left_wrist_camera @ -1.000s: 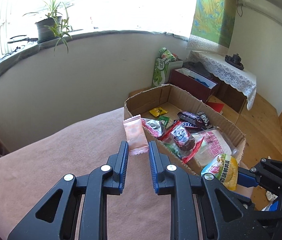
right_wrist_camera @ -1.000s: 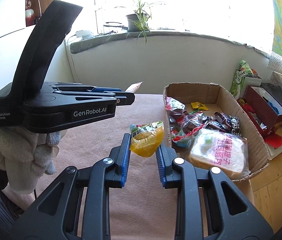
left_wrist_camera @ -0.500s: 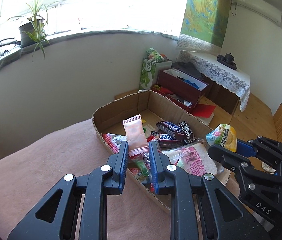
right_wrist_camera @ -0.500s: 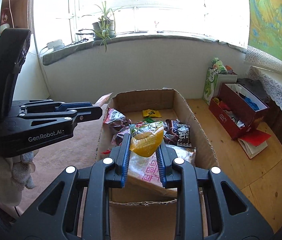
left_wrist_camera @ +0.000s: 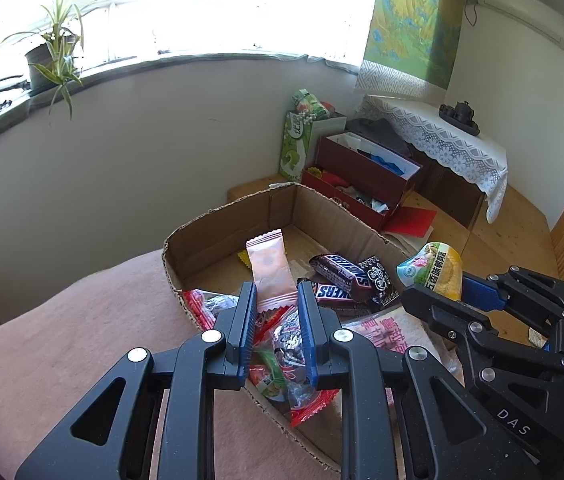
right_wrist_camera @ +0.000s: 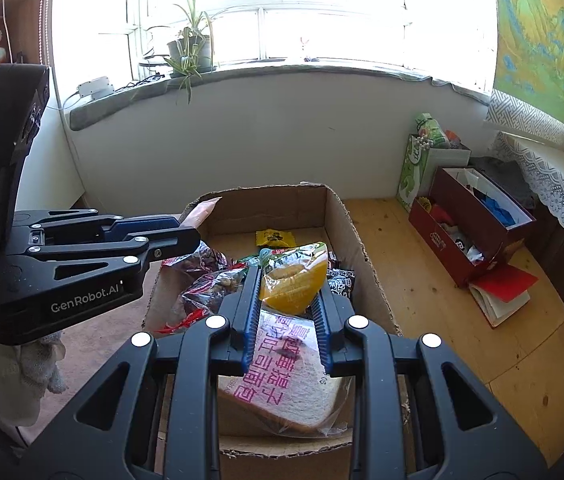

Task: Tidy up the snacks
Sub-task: 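Carry the pink candy and yellow jelly cup into the box with both grippers, then open both grippers over the box and lift them away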

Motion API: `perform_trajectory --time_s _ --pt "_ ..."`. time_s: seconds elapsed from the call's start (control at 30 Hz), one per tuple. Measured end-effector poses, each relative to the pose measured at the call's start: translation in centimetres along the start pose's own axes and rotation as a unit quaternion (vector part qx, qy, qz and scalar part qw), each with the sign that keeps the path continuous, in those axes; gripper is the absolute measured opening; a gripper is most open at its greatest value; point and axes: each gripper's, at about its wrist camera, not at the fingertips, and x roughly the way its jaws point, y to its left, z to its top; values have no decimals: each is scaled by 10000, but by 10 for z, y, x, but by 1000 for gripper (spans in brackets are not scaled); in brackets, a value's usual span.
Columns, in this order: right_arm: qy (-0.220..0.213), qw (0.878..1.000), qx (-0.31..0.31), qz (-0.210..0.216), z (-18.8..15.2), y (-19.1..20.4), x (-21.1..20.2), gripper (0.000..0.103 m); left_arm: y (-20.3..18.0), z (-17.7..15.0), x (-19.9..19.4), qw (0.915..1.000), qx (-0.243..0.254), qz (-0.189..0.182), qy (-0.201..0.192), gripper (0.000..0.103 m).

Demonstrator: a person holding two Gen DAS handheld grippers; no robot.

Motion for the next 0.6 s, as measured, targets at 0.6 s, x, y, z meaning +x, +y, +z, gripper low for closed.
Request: perform_trajectory --time_s 0.6 --pt "89 9998 -64 -149 -2 -5 10 30 -4 4 10 10000 -1 55 60 20"
